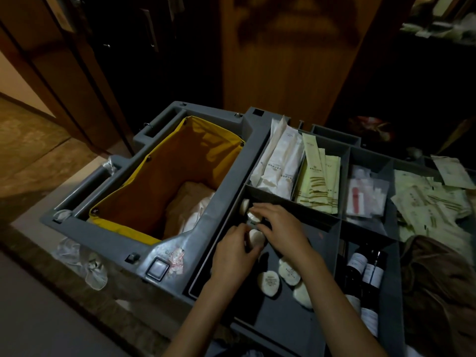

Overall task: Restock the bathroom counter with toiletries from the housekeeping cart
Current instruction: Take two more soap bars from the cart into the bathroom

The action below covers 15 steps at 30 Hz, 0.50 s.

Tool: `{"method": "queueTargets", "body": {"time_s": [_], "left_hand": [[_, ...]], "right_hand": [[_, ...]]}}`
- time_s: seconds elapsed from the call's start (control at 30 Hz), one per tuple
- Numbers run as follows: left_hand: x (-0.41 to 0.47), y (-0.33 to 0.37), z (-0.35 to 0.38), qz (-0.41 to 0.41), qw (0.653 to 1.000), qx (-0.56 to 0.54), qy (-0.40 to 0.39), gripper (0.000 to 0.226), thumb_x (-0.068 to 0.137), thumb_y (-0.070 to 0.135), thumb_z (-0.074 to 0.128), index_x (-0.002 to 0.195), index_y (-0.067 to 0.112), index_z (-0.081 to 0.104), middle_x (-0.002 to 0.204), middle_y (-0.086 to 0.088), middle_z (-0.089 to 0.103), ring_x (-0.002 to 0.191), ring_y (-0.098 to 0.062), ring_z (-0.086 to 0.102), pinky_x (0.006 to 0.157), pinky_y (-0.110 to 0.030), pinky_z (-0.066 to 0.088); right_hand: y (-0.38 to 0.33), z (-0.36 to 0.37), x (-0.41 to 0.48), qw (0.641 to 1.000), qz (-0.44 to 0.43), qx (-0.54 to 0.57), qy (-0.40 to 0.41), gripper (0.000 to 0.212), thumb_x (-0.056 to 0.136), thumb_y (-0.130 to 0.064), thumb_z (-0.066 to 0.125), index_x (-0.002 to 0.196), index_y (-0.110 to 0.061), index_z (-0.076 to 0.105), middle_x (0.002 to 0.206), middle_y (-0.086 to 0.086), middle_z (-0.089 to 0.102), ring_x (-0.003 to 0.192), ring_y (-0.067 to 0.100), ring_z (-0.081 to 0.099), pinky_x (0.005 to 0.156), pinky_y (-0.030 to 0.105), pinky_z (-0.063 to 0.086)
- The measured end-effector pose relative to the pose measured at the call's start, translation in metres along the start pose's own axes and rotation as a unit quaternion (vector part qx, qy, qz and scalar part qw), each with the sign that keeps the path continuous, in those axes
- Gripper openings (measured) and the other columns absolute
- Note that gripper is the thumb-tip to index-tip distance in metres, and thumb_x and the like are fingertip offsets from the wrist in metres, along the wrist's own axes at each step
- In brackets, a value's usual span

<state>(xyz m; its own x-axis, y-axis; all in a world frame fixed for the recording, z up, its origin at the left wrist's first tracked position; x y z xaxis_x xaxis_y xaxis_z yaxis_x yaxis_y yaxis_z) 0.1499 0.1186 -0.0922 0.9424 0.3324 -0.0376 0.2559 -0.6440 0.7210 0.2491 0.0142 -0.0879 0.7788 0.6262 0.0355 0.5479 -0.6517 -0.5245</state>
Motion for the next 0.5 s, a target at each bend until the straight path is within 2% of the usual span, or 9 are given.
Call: {"method": "queueTargets", "body": {"time_s": [0.07,0.17,0.23,0.4,0.5], "left_hand": [[-0.0003,-0.0001,-0.0005,0.0,1.0,-0.006,0.002,0.02,0.089,0.042,0.061,0.099,0.026,0.057,0.09,0.01,0.056,0.077,-0.006,0.056,0.059,-0.017,0.037],[-0.0002,-0.0007,-0.0013,-0.008,1.0,-0.012,-0.002,0.015,0.089,0.038,0.062,0.096,0.025,0.057,0.091,0.008,0.065,0.082,-0.009,0.061,0.066,-0.026,0.046],[-0.0003,-0.0009,-0.0024,-0.018,1.0,-0.023,-0.006,0.015,0.089,0.037,0.063,0.096,0.024,0.059,0.09,0.009,0.068,0.084,-0.008,0.063,0.071,-0.03,0.05],[0.0,-0.002,-0.0029,-0.027,0.999,-0.034,-0.022,0.015,0.089,0.031,0.064,0.101,0.023,0.061,0.093,0.009,0.067,0.085,-0.005,0.062,0.067,-0.021,0.044],[-0.0005,-0.0038,-0.0025,-0.037,0.998,-0.04,-0.035,0.016,0.088,0.03,0.066,0.101,0.022,0.062,0.093,0.009,0.067,0.085,-0.006,0.062,0.069,-0.022,0.046]], "right_hand": [[0.0007,-0.0009,-0.0009,1.0,0.004,0.003,0.014,0.036,0.09,-0.02,0.064,0.126,-0.023,0.062,0.134,-0.01,0.057,0.12,0.013,0.05,0.096,0.027,0.041],[0.0034,-0.0026,-0.0025,0.999,0.022,-0.004,0.026,0.038,0.088,-0.026,0.066,0.126,-0.024,0.061,0.126,-0.01,0.059,0.115,0.013,0.052,0.088,0.029,0.045],[0.0051,-0.0014,-0.0021,0.999,0.036,-0.007,0.021,0.044,0.086,-0.029,0.069,0.128,-0.023,0.059,0.126,-0.007,0.057,0.115,0.015,0.052,0.088,0.031,0.046],[0.0013,0.0027,0.0007,1.0,0.005,0.003,-0.008,0.048,0.086,-0.022,0.068,0.132,-0.022,0.057,0.138,-0.008,0.051,0.123,0.017,0.05,0.099,0.035,0.044],[0.0021,0.0009,0.0,1.0,0.005,-0.002,0.006,0.044,0.083,-0.021,0.07,0.126,-0.026,0.061,0.129,-0.01,0.057,0.115,0.016,0.053,0.093,0.033,0.046]]}}
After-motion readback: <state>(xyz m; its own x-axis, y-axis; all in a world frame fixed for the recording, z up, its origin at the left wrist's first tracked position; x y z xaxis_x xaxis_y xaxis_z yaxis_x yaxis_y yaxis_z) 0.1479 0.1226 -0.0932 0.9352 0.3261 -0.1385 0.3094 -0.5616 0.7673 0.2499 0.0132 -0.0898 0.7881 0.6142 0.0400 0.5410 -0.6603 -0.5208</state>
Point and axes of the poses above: each hand's wrist, its own x-axis towards the middle knuckle, its own z-axis out of the palm, y = z × x, the point moved 2 cm from there along x, towards the middle knuckle
